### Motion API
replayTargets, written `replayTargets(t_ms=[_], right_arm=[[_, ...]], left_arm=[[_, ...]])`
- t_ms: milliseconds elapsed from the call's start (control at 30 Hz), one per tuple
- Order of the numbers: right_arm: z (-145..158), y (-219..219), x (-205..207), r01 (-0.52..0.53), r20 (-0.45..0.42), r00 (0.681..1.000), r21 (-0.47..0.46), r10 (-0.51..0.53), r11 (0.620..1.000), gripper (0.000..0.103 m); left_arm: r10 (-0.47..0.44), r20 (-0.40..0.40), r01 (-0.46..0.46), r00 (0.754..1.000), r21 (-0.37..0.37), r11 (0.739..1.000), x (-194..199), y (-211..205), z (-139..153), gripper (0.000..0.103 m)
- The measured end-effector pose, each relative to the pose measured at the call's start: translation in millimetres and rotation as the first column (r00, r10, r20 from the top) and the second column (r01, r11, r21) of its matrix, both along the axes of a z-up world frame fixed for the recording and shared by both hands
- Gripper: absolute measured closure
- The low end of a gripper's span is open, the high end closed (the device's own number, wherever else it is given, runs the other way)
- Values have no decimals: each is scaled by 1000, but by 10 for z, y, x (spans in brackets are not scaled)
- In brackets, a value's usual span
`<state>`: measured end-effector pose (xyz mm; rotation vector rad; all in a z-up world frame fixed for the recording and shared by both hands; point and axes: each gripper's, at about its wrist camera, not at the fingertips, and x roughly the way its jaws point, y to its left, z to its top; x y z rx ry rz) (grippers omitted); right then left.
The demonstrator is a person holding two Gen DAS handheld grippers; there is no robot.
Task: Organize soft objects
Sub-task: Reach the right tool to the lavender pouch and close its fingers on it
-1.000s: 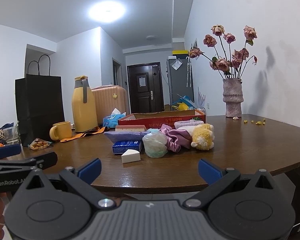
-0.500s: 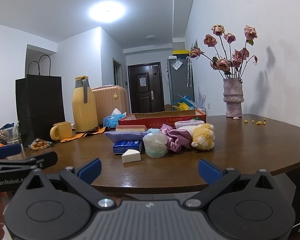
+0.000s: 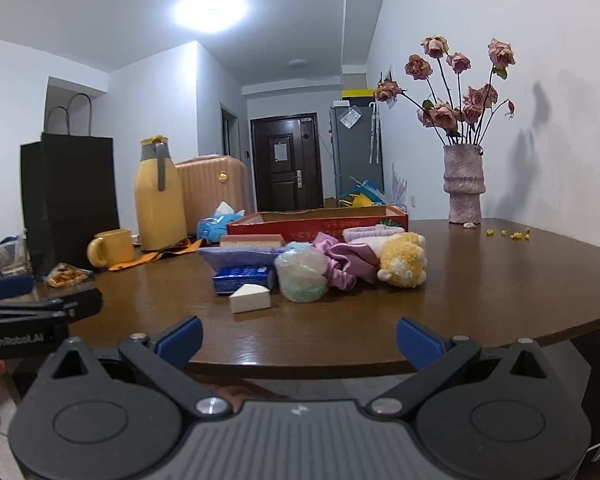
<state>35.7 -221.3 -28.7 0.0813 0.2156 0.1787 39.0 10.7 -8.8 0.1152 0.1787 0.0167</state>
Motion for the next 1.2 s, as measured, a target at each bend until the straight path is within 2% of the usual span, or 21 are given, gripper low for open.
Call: replayTargets(t_ms=[133, 333, 367, 400, 433, 567, 633, 700, 800, 867, 933, 967, 1000, 1067, 1100, 1133, 1200], right_arm=[[-10, -77, 328, 24, -16, 1000, 0, -24, 1000, 0], [198, -244, 829, -28, 0, 1000, 87, 28, 996, 2], [263, -248, 941, -45, 1, 999, 97, 46, 994, 4], [310, -245, 1040, -57, -7, 998, 105, 58, 993, 13], [360, -237, 1154, -69, -23, 997, 117, 72, 991, 19], [518, -153, 1723, -135, -139, 977, 173, 160, 976, 26], [544, -68, 2033, -161, -234, 950, 193, 205, 968, 30], [560, -5, 2263, -177, -277, 931, 223, 236, 959, 36], [577, 84, 2578, -181, -315, 916, 230, 249, 956, 39], [546, 125, 2769, -175, -352, 901, 239, 253, 955, 44], [485, 141, 2929, -170, -389, 882, 265, 266, 949, 59], [443, 156, 2999, -163, -412, 870, 279, 271, 946, 64], [411, 168, 3049, -159, -427, 861, 292, 278, 943, 74], [358, 202, 3105, -155, -445, 852, 291, 277, 944, 82], [348, 220, 3112, -152, -448, 852, 280, 269, 948, 94], [352, 237, 3107, -148, -447, 856, 269, 259, 952, 98], [419, 238, 3046, -155, -424, 867, 270, 262, 950, 99]], left_arm=[[7, -62, -8, 998, -7, 1000, 352, 68, -38, 0], [-24, -116, 10, 993, -119, 993, 987, 209, 117, 0], [-35, -125, 17, 991, -143, 990, 1109, 226, 169, 0], [-43, -135, 20, 990, -165, 986, 1224, 239, 213, 0], [-53, -145, 25, 988, -189, 982, 1350, 258, 262, 0], [-98, -164, 55, 982, -248, 967, 1825, 277, 435, 0], [-123, -209, 64, 970, -270, 961, 2082, 277, 477, 0], [-154, -276, 68, 949, -299, 952, 2338, 301, 456, 1], [-200, -345, 69, 917, -357, 932, 2642, 387, 382, 14], [-244, -379, 76, 893, -407, 910, 2791, 450, 318, 40], [-302, -422, 78, 855, -471, 879, 2916, 512, 242, 59], [-323, -437, 76, 839, -494, 866, 2956, 530, 214, 60], [-337, -448, 70, 828, -515, 855, 2975, 549, 189, 61], [-346, -439, 72, 829, -529, 845, 2951, 552, 192, 79], [-345, -434, 73, 832, -531, 844, 2936, 561, 207, 84], [-349, -426, 78, 835, -536, 841, 2910, 573, 231, 88], [-362, -404, 93, 840, -550, 830, 2843, 575, 320, 90]])
